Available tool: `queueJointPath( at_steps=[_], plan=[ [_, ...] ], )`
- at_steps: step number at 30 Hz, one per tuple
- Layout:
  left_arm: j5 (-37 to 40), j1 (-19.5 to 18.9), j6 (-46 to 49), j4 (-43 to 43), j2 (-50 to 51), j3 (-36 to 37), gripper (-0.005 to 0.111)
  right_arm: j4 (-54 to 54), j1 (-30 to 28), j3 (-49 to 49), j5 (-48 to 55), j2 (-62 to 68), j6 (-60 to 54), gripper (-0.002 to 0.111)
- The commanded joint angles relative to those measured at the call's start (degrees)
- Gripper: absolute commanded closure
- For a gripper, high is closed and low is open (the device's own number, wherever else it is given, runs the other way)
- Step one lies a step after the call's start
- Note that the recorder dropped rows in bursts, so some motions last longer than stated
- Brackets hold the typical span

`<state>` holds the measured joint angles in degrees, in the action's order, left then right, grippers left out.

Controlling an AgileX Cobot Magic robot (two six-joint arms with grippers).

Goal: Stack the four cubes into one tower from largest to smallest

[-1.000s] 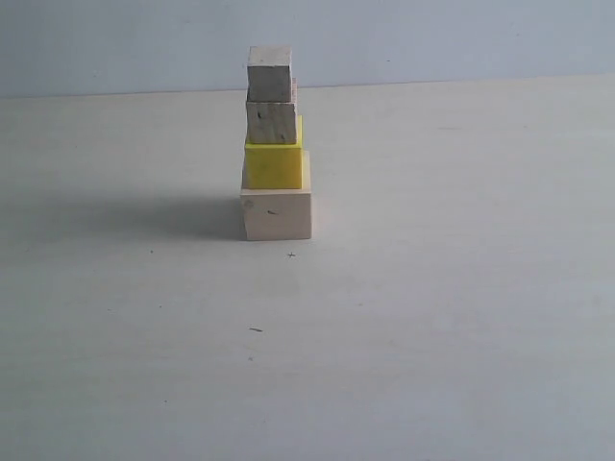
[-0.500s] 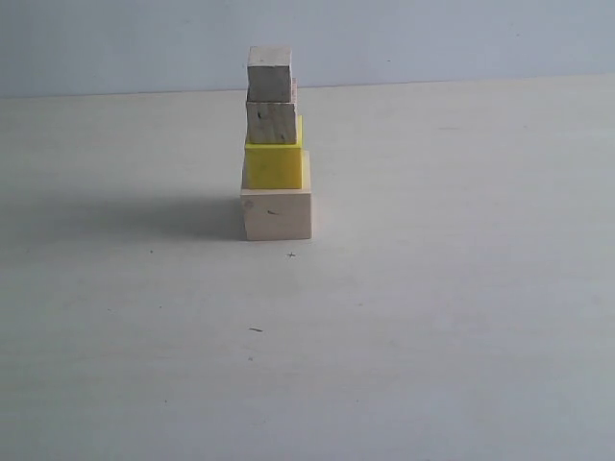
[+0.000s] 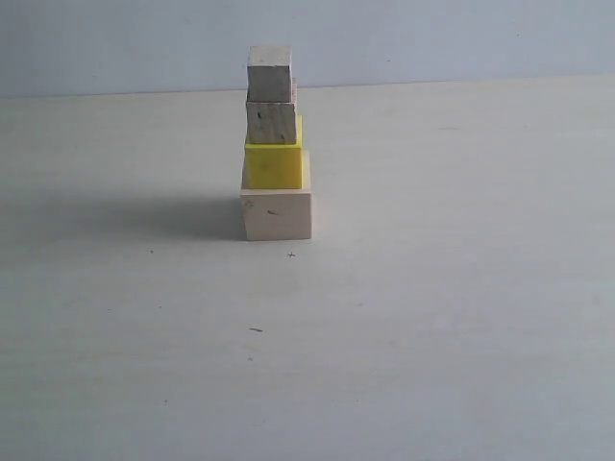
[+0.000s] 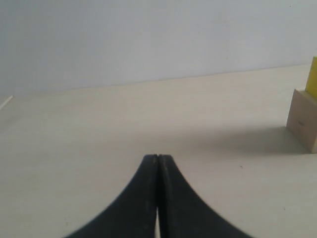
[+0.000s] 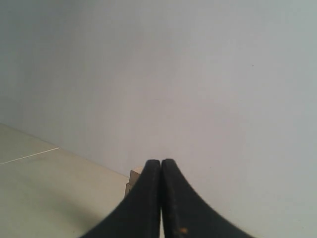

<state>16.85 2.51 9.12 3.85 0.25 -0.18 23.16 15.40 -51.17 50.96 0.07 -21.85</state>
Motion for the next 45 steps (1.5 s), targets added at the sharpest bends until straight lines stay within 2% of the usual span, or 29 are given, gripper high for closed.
queueJointPath(
  at_steps=[1,38,45],
  plan=[
    [3.59,0.39,-3.88,-1.12,-0.25,0.18,0.107,0.39,-0.05,-0.12,-0.03,-0.07,-0.61,0.108],
    [3.70,0.39,-3.62,-1.12,-0.25,0.18,0.107,-0.44,-0.05,-0.12,-1.04,-0.07,-1.09,0.108],
    [3.70,0.39,-3.62,-1.12,-0.25,0.18,0.107,-4.40,-7.98,-0.01,-1.31,-0.07,-0.47,0.108]
  ],
)
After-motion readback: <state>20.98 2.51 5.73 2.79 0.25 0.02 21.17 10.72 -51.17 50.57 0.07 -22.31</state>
